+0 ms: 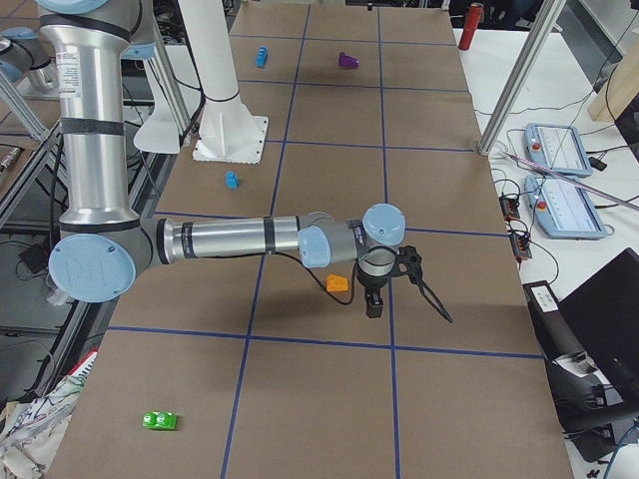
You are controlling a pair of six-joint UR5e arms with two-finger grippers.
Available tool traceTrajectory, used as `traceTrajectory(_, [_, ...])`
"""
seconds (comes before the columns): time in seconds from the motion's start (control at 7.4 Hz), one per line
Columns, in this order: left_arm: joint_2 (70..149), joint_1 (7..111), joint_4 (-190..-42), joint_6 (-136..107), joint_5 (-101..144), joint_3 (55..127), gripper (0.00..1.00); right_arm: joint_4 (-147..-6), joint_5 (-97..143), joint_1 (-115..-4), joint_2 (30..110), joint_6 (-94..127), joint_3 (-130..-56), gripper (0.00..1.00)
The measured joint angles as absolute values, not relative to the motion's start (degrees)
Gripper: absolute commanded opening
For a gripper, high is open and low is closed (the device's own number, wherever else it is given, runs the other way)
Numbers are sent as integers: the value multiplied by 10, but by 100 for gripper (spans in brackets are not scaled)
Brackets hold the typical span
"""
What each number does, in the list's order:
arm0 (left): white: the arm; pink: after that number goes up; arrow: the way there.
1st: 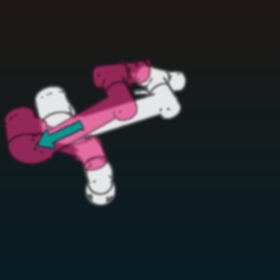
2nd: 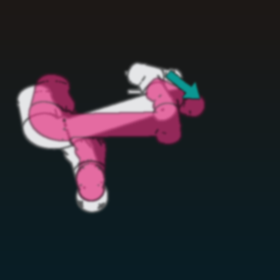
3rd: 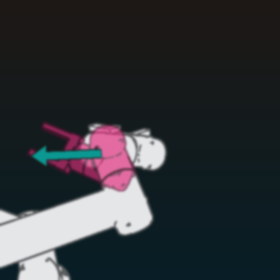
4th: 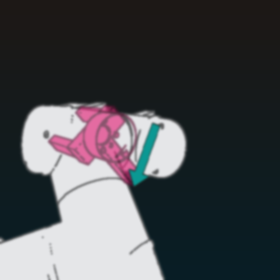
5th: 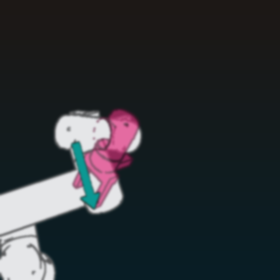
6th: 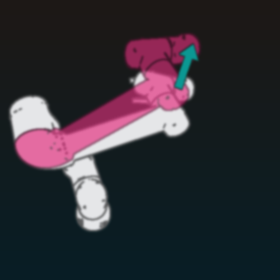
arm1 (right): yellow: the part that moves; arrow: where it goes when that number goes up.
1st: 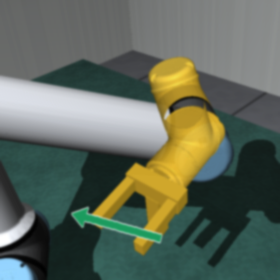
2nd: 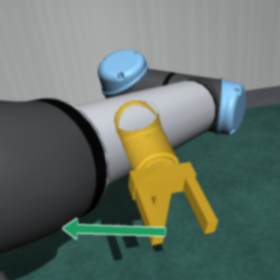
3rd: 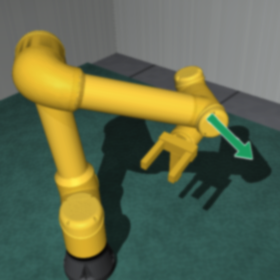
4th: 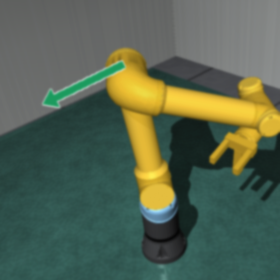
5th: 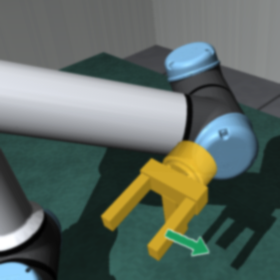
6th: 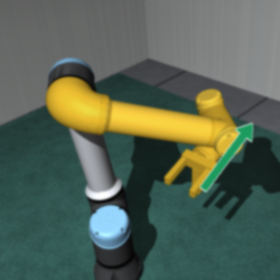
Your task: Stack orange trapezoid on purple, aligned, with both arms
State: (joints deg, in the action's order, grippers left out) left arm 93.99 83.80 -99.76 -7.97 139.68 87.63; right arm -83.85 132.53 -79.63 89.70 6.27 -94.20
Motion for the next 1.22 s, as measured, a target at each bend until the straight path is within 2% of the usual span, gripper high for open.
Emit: traceTrajectory(1.22, [936, 838, -999, -91, 1396, 888, 100, -838, 1351, -796, 896, 64, -941, 100])
